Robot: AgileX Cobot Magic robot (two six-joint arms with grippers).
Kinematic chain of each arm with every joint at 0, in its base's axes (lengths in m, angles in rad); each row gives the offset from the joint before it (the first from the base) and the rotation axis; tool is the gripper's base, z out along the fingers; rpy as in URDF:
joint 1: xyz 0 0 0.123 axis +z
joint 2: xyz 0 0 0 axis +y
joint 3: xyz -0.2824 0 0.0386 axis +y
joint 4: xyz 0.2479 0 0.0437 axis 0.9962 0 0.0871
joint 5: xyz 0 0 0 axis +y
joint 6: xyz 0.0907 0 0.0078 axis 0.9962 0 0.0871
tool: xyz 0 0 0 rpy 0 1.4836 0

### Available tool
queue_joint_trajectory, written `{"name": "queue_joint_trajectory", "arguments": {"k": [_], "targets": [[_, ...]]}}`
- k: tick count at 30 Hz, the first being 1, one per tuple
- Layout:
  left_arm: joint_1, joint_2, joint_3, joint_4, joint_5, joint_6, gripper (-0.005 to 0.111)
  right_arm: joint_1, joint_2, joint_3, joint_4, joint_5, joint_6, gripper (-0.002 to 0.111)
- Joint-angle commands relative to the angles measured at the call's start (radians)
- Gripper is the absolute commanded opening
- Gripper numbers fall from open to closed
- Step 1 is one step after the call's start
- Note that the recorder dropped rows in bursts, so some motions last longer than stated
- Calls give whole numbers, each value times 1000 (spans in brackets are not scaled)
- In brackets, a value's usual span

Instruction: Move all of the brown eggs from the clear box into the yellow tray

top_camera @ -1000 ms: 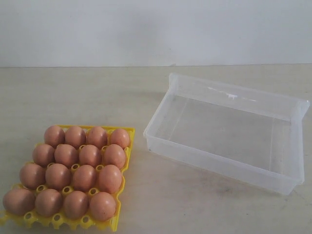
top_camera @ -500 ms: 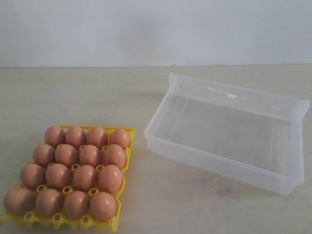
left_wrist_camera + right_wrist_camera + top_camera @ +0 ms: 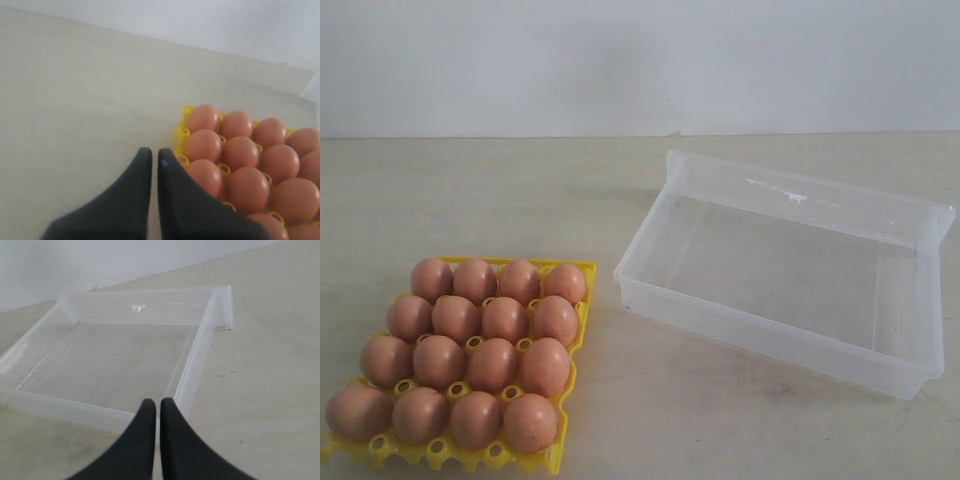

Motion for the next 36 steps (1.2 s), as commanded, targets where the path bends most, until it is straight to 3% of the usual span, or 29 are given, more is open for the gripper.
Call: {"name": "queue_joint_trajectory", "arguments": {"k": [1,5,36], "targets": [[-33,-4,4,-3,-7,33,4,0,-4,0,-2,-5,-2,0],[-35,-4,4,-3,-41,107,4,0,-4,0,-2,-5,-2,0],[-35,-4,4,16,-44,107,4,0,-4,0,-2,-5,-1,0]]}}
